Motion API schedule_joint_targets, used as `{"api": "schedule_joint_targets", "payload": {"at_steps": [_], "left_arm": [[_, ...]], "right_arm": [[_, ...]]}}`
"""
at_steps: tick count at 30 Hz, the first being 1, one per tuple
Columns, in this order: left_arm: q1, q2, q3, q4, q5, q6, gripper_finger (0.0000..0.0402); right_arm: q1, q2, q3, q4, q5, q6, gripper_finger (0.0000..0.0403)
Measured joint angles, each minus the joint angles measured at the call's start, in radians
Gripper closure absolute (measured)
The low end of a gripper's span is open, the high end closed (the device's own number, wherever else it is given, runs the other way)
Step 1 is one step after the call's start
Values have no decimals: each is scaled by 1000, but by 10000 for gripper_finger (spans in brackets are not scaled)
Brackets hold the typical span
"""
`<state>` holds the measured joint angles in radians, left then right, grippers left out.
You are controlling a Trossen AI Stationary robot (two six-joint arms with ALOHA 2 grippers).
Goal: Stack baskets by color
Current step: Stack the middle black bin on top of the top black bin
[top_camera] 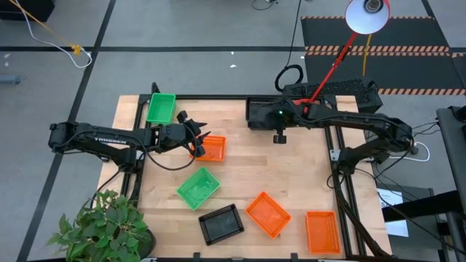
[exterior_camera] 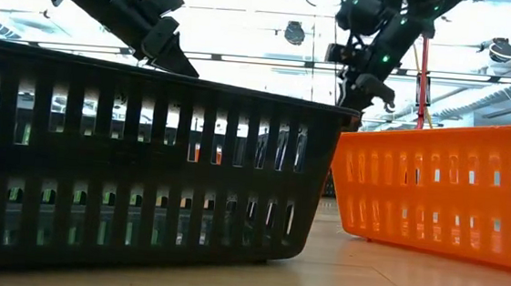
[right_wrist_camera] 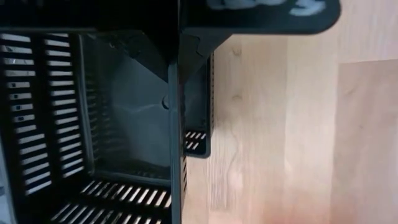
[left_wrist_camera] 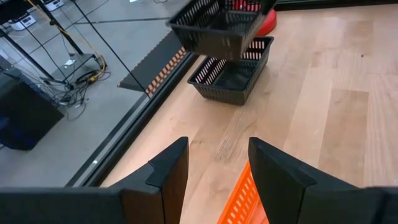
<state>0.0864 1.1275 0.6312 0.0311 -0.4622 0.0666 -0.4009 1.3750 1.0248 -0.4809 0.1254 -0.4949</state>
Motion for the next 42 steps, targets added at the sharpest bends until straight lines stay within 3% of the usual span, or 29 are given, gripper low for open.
{"api": "schedule_joint_targets", "payload": {"at_steps": [12,21,42], "left_arm": [[0,0,0,-1,0,3,231],[0,0,0,-4,0,3,231],[0,0,0,-4,0,3,231]], "right_arm": [[-49,95,0,13,0,-16,397],[-59,97,0,44,-51,-15,397],[-78,97,-95,144,-55,-22,397]]}}
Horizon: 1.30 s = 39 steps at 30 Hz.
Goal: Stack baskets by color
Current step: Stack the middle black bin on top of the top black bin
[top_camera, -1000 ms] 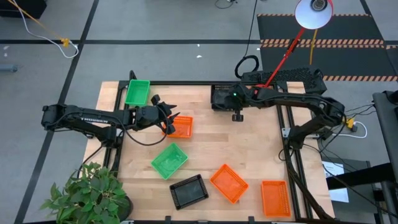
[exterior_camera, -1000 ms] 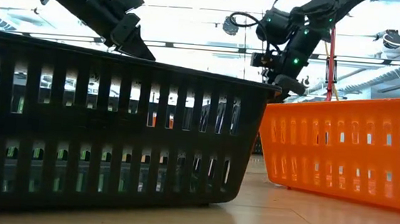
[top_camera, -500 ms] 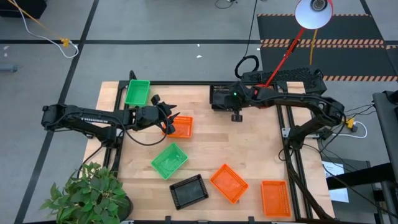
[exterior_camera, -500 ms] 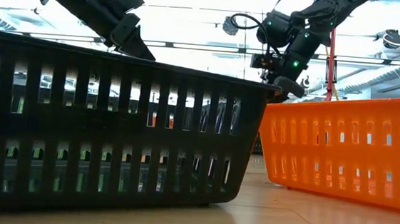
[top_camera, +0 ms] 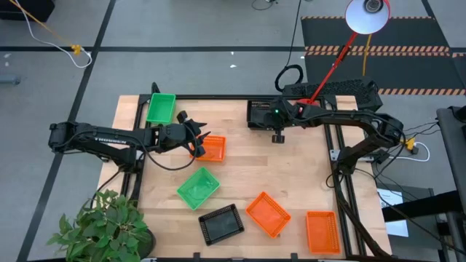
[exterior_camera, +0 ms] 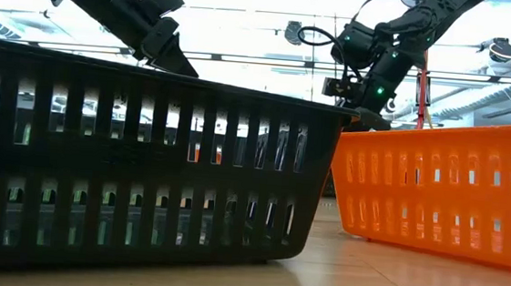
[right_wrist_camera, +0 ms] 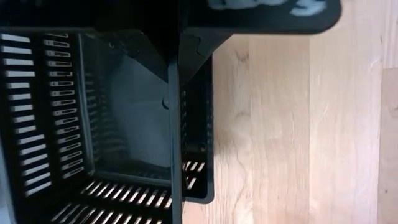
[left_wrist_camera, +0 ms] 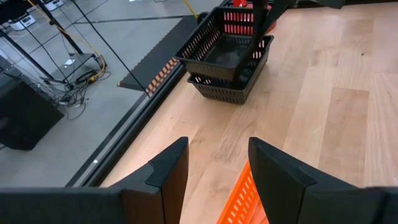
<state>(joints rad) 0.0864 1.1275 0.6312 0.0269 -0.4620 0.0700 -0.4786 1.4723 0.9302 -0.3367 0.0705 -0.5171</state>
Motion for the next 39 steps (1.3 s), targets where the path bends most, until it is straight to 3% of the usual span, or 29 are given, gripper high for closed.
{"api": "schedule_joint_targets", "payload": {"at_steps": [5,34,39], "left_arm": [[0,0,0,0,0,0,231],[0,0,0,0,0,-2,231],[0,0,0,0,0,-2,231]], "right_arm": [[-5,0,0,4,-46,0,396],[-40,0,-48,40,-50,0,396],[-40,0,-88,89,-50,0,371]]}}
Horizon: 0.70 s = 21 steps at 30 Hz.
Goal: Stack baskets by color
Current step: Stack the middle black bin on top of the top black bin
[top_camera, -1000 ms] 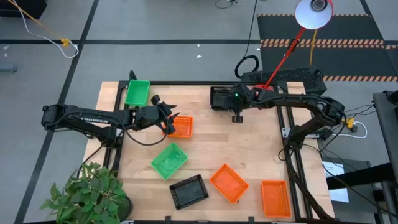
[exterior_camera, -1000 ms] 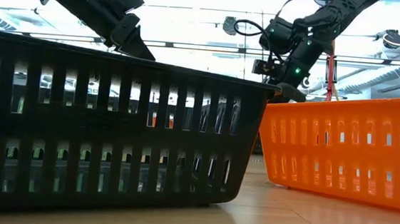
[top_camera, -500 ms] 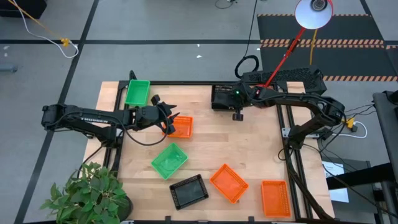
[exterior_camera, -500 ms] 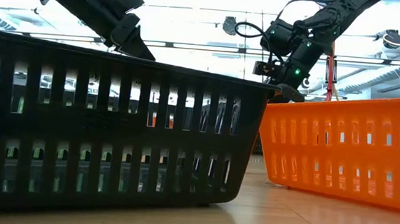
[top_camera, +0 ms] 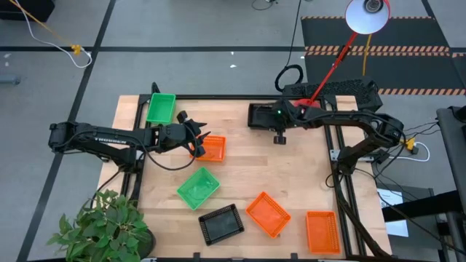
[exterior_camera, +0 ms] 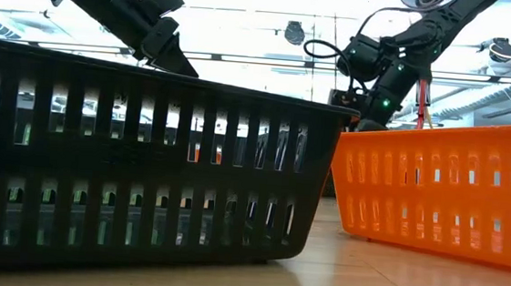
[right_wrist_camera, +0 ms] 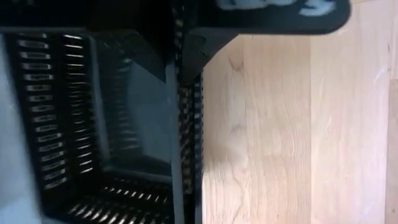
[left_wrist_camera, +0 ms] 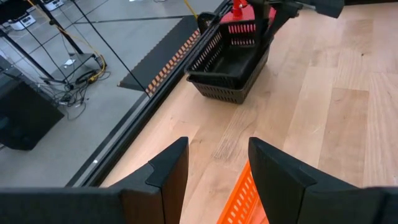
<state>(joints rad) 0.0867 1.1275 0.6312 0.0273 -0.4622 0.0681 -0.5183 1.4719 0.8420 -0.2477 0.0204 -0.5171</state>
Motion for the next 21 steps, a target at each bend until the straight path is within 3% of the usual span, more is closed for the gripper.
{"api": "schedule_joint_targets", "payload": {"at_steps": [11,16,21], "left_arm": [[0,0,0,0,0,0,231],[0,0,0,0,0,1,231],[0,0,0,0,0,1,231]], "right_arm": [[0,-9,-22,64,9,6,274],[19,-61,-22,56,83,7,259],[38,-133,-22,11,81,57,258]]}}
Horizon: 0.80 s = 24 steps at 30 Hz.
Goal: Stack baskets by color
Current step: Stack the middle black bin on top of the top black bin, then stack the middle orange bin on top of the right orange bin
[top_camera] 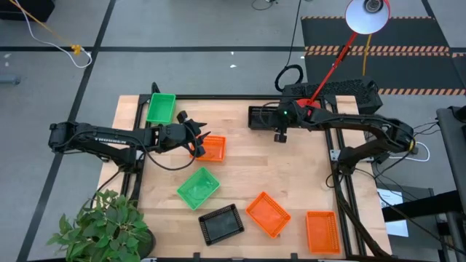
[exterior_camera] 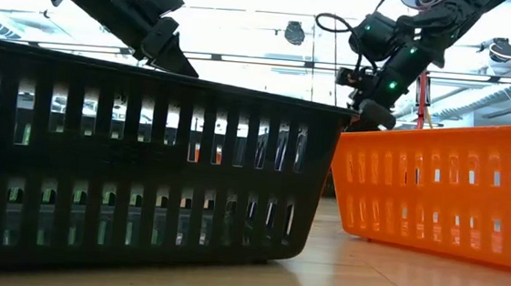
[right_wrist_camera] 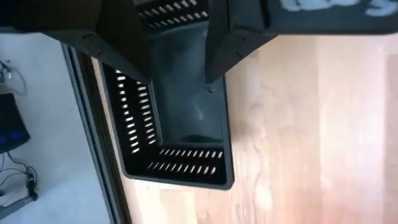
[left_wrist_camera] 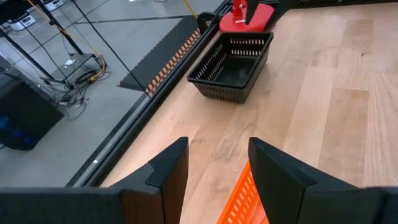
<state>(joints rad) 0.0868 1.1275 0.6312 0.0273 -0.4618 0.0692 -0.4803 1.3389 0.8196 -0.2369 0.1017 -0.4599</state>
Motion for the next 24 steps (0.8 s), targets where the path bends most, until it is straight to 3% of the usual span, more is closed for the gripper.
{"api": "schedule_joint_targets", "payload": {"at_steps": [7,11,24], "left_arm": [[0,0,0,0,0,-1,231],[0,0,0,0,0,-2,231],[0,0,0,1,0,-2,231]], "right_arm": [[4,-12,-12,-95,-3,59,273],[4,-11,-66,-86,-55,82,291],[-5,-11,-157,16,-46,50,361]]}}
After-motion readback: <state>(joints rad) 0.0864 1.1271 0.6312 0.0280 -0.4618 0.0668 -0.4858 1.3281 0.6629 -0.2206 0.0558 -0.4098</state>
